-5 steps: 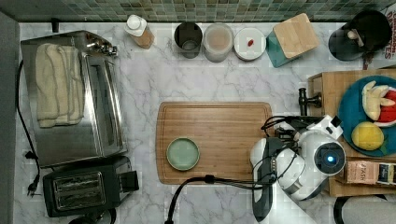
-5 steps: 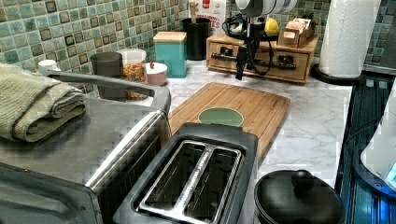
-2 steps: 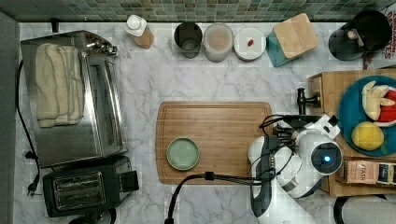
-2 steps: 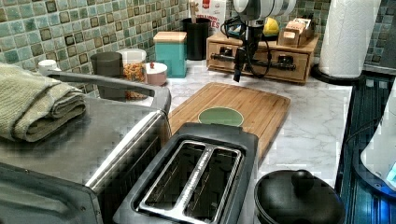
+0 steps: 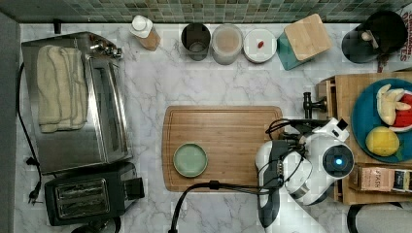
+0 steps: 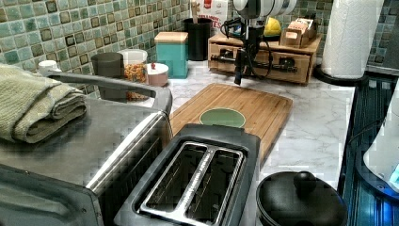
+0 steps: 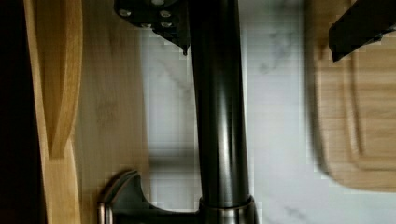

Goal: Open the drawer.

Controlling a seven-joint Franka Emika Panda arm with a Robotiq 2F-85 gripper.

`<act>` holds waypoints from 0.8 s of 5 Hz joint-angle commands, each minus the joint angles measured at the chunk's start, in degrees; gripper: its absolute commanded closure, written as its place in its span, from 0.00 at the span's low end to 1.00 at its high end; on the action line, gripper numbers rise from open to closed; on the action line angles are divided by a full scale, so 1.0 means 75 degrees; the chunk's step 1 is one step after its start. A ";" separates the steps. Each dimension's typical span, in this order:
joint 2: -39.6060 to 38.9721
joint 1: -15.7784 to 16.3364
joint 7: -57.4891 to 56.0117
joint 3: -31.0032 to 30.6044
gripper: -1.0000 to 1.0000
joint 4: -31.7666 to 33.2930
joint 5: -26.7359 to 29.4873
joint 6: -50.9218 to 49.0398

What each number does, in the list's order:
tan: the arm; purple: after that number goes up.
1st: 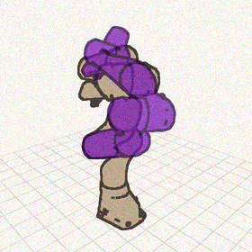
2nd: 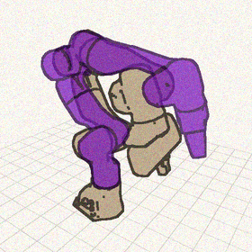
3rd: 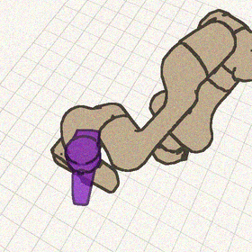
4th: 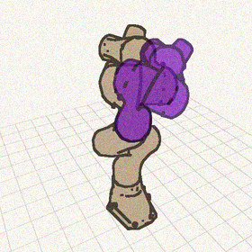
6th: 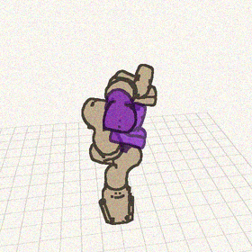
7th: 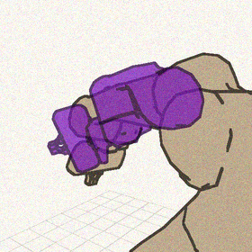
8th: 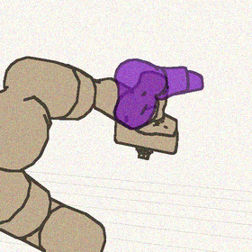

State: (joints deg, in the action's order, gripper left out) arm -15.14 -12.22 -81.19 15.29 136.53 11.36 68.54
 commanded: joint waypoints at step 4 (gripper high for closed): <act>0.1350 0.1896 0.3138 -0.2005 0.00 0.1416 0.0215 -0.0788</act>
